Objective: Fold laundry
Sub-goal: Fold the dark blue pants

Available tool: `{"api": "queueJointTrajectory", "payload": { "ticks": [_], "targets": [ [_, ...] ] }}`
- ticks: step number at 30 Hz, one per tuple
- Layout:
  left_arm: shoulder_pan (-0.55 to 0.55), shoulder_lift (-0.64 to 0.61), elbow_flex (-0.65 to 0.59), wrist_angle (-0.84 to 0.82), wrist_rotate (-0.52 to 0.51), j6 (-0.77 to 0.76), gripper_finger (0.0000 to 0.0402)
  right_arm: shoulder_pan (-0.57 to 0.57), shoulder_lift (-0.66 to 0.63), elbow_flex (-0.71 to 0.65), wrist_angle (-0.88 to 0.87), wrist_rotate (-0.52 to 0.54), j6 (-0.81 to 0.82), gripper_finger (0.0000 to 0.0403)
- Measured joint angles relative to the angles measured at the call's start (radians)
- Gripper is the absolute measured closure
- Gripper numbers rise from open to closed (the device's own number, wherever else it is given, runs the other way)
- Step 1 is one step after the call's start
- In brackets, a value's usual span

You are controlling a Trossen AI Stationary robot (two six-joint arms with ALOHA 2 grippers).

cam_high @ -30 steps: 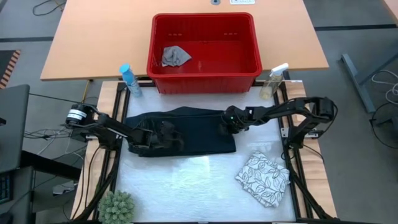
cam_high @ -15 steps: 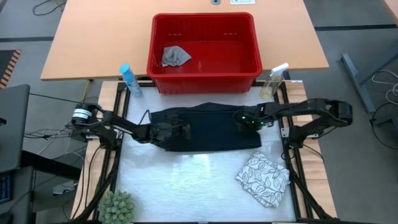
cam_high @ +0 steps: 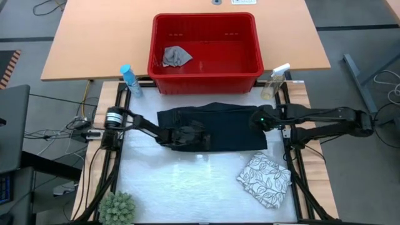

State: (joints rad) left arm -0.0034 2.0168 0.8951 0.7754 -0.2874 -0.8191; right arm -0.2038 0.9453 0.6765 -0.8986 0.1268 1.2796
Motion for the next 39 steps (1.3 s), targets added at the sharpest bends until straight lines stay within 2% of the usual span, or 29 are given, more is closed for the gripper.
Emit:
{"api": "queueJointTrajectory", "payload": {
  "ticks": [5,10,14,17,20,22,25,30,33,36,39],
  "targets": [
    [0.016,0.098,0.144,-0.013,0.1,0.044,0.0401,0.033,-0.022,0.0,0.002,0.01,0.049,0.0366],
    [0.033,0.156,0.268,-0.148,0.185,0.087,0.0401,0.07,-0.023,0.046,-0.005,0.028,0.06,0.0366],
    [0.045,0.143,0.314,-0.254,0.295,0.112,0.0401,0.079,-0.022,0.073,-0.057,0.081,0.059,0.0366],
    [0.053,0.072,0.335,-0.351,0.318,0.102,0.0402,0.076,-0.022,0.073,-0.093,0.101,0.056,0.0366],
    [0.057,-0.047,0.344,-0.394,0.264,0.096,0.0401,0.078,-0.023,0.073,-0.114,0.116,0.055,0.0366],
    [0.051,-0.12,0.346,-0.416,0.149,0.116,0.0401,0.078,-0.022,0.073,-0.116,0.128,0.05,0.0366],
    [0.043,-0.159,0.345,-0.408,0.001,0.203,0.0402,0.072,-0.022,0.073,-0.116,0.134,0.047,0.0366],
    [0.04,-0.077,0.344,-0.375,0.022,0.215,0.0402,0.07,-0.022,0.073,-0.112,0.138,0.032,0.0366],
    [0.033,0.0,0.34,-0.326,-0.084,0.132,0.0402,0.07,-0.023,0.073,-0.113,0.141,0.032,0.0366],
    [0.025,0.06,0.351,-0.206,-0.102,0.117,0.0402,0.069,-0.023,0.073,-0.114,0.141,0.032,0.0366],
    [0.008,0.098,0.371,-0.337,-0.067,0.136,0.0401,0.062,-0.023,0.073,-0.117,0.141,0.029,0.0366]
  ]
}}
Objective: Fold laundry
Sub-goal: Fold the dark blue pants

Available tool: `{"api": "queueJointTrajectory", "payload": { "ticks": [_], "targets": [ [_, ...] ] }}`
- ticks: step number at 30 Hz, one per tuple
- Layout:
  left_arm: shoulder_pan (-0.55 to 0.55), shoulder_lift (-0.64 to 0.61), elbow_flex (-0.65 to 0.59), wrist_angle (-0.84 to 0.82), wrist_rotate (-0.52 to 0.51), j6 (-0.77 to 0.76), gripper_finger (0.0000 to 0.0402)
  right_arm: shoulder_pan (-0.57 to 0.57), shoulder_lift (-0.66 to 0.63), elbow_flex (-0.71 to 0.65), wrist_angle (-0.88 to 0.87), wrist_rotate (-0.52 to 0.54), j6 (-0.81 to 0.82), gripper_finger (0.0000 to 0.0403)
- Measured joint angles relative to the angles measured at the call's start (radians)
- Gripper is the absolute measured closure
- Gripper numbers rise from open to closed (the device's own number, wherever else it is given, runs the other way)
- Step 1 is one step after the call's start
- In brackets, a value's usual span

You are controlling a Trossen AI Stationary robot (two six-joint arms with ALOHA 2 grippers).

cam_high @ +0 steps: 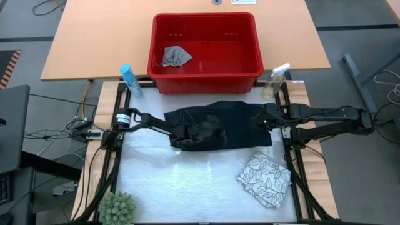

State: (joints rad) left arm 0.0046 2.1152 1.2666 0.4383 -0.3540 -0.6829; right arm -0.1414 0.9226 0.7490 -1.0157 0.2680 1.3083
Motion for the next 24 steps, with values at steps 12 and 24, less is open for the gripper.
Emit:
{"api": "queueJointTrajectory", "payload": {
  "ticks": [12,24],
  "targets": [
    [-0.033,-0.133,0.0,-0.712,-0.096,-0.11,0.0401,-0.05,0.0,0.0,-0.048,0.024,-0.032,0.0366],
    [-0.07,-0.277,-0.005,-1.015,-0.152,-0.095,0.0401,-0.085,-0.001,0.0,-0.064,0.03,-0.086,0.0366]
  ]
}}
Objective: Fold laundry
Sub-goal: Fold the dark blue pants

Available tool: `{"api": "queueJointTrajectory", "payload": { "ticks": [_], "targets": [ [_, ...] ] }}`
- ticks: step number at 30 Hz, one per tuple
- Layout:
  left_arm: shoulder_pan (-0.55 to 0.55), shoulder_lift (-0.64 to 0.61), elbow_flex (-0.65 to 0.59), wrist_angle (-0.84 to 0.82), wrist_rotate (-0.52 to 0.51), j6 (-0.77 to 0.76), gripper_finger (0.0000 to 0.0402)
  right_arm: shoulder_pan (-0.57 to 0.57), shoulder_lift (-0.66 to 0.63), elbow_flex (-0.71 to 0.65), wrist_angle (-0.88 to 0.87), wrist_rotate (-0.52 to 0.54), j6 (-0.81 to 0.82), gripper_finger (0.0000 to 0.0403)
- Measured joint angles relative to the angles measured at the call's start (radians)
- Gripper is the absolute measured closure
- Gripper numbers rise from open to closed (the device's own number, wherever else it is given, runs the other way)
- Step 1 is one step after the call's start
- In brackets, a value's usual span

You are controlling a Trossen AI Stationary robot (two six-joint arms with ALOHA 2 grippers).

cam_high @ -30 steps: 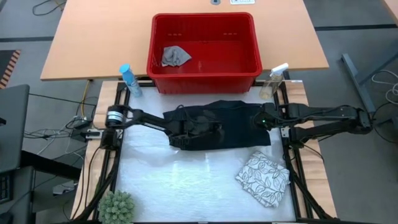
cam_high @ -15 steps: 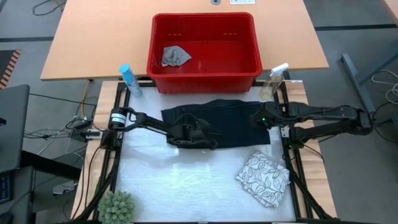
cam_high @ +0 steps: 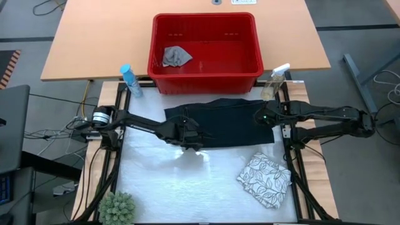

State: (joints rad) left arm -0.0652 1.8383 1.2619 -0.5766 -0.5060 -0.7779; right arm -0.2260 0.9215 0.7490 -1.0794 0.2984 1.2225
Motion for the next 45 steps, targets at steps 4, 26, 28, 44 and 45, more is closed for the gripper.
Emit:
{"api": "queueJointTrajectory", "payload": {
  "ticks": [4,26,28,44,45],
  "targets": [
    [-0.009,-0.03,0.001,0.317,-0.003,0.031,0.0402,0.0,0.0,0.0,0.002,0.0,0.0,0.0366],
    [0.048,0.374,0.019,1.094,-0.057,-0.028,0.0401,0.069,-0.001,0.0,-0.039,-0.039,0.081,0.0366],
    [0.05,0.374,0.022,1.06,-0.074,-0.046,0.0401,0.093,-0.001,0.0,-0.051,-0.042,0.105,0.0366],
    [0.071,0.373,0.02,1.044,0.055,-0.026,0.0401,0.14,0.023,0.21,0.118,-0.007,0.006,0.0366],
    [0.071,0.365,0.019,1.045,0.092,-0.024,0.0401,0.135,0.032,0.21,0.141,-0.007,-0.002,0.0366]
  ]
}}
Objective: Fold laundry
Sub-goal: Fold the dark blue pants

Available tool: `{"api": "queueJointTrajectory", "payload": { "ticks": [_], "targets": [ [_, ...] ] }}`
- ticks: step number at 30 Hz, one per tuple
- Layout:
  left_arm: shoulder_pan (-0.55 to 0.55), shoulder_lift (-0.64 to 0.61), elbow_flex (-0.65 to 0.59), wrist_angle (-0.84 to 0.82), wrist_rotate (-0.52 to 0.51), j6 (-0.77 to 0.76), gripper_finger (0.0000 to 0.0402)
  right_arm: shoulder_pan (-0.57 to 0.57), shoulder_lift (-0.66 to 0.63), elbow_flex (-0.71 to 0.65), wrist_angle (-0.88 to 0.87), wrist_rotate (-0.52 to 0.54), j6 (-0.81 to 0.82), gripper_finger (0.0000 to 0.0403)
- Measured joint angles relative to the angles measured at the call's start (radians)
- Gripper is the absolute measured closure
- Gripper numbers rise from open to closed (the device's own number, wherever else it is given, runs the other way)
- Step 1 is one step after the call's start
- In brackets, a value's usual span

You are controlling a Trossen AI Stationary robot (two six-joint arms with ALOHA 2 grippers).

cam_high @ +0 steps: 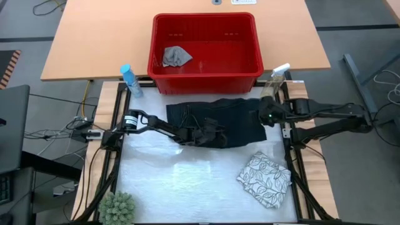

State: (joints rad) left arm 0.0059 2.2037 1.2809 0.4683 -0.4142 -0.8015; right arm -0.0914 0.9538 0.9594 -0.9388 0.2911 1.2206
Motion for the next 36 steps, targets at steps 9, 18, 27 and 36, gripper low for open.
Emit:
{"api": "queueJointTrajectory", "payload": {
  "ticks": [9,18,27,36],
  "targets": [
    [-0.014,-0.261,0.009,-0.139,0.129,0.179,0.0402,-0.051,0.113,0.0,0.029,-0.001,-0.069,0.0366],
    [-0.041,-0.597,-0.068,-0.84,-0.181,0.228,0.0401,-0.068,0.121,0.0,0.044,-0.003,-0.112,0.0366],
    [-0.124,-0.665,-0.504,-0.531,-0.154,0.023,0.0401,-0.069,0.117,-0.001,0.024,-0.003,-0.138,0.0366],
    [-0.132,-0.666,-0.559,-0.566,-0.185,-0.036,0.0402,-0.092,0.117,-0.001,0.009,-0.024,-0.156,0.0366]
  ]
}}
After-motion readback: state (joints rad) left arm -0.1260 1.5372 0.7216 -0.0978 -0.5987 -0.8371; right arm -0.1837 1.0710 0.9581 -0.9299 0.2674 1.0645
